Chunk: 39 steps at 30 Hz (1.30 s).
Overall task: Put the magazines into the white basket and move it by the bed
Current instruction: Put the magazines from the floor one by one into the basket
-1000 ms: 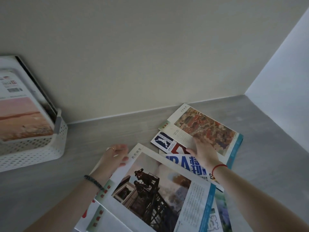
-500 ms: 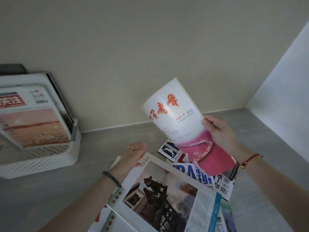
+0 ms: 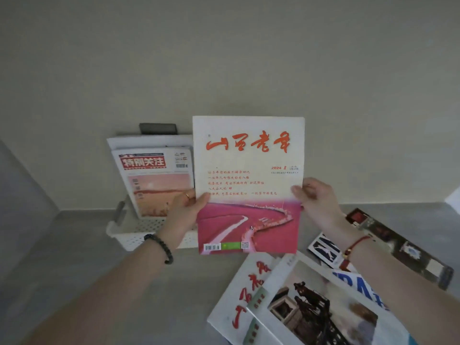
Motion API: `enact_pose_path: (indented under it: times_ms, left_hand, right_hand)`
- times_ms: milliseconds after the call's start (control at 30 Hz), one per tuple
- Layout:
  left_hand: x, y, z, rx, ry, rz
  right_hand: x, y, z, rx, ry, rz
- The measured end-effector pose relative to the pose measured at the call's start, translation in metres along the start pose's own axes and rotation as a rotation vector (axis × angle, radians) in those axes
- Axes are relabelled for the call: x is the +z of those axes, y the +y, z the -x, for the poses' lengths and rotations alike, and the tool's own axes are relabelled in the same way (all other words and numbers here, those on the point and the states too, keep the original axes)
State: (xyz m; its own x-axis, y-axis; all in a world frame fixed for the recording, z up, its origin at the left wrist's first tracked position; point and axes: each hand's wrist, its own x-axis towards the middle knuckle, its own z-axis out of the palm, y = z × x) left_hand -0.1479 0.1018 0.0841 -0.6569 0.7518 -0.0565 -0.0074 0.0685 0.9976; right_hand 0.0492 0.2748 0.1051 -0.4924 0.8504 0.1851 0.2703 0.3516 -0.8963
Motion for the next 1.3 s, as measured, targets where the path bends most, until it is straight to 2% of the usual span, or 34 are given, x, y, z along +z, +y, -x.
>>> enact_pose_path:
  times_ms: [233,433,733,933,1100,1300]
  left_hand:
    - [-0.128,0.038,-0.028,0.145,0.227,-0.245]
    - [-0.195,0.038,-0.061,0.157,0.338,-0.235]
    - [-0.207,-0.043,-0.103,-0.018,0.397,-0.155]
    - [-0.207,-0.074,-0.117,-0.031,0.488,-0.156]
    - [-0.204,-0.075,-0.125,0.008,0.341,-0.212]
    - [-0.204,-0.075,-0.126,-0.006,0.353,-0.131]
  right_hand:
    - [0.117,-0.073,-0.029,-0.063,0.032,-0.06]
    - [0.189,-0.093,-0.049,-0.038,0.067,-0.048]
    - [0.244,-0.032,-0.066,0.125,0.075,0.043]
    - [0.26,-0.005,-0.068,0.155,0.101,0.008]
    - [0.27,-0.011,-0.071,0.124,0.008,-0.076]
    - [0.274,-0.011,-0.077,0.089,0.037,-0.046]
